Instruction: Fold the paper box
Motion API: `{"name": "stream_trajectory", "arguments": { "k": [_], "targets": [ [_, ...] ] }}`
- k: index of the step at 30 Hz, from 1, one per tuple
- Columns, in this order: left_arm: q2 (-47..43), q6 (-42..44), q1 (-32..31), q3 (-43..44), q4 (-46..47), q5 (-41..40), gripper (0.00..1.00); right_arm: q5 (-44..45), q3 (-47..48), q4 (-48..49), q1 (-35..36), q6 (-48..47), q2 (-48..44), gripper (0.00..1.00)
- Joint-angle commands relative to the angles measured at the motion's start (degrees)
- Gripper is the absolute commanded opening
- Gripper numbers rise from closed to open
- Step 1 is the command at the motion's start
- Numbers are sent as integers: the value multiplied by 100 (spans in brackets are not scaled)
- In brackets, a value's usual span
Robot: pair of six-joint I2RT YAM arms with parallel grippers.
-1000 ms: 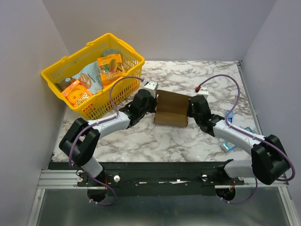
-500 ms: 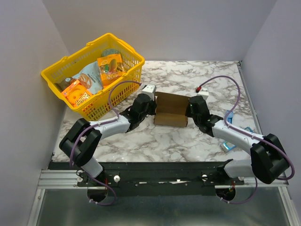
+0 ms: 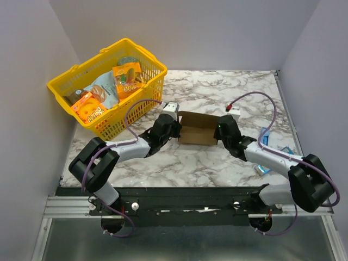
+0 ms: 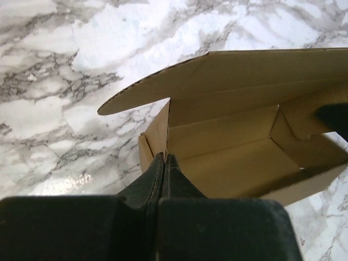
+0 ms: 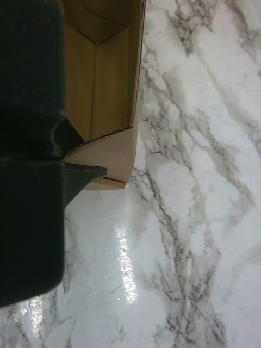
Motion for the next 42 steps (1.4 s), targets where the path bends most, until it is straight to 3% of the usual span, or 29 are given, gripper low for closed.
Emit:
{"name": "stream_trajectory", "arguments": {
  "k": [1,8,11,18,21,35,41,42],
  "targets": [
    [-30,-191,-153,-491,-338,266,0,-219,-284,-254,162,329,-18,1],
    [-100,-218,-258,-729,-232,179,0,-149,-381,-376,232,434,-88,1],
    [-153,-60,-276,-694,-303,12,0,-158,-320,-586,241,417,-272,9],
    [-328,213,-451,-869,-286,-620,0,-605,-416,-921,259,118,-1089,61],
    [-355,257,-539,-922,-215,-849,0,-1036,-486,-1097,267,30,-1405,70],
    [-215,433,-856,-1221,277,-1798,0,-3259,-180,-2528,294,-831,-3198,79],
    [14,766,-1058,-1300,672,-2351,0,-3068,286,-2996,294,-727,-3543,78],
    [49,828,-1145,-1344,821,-2440,0,-2963,531,-3005,294,-656,-3447,74]
  ]
}}
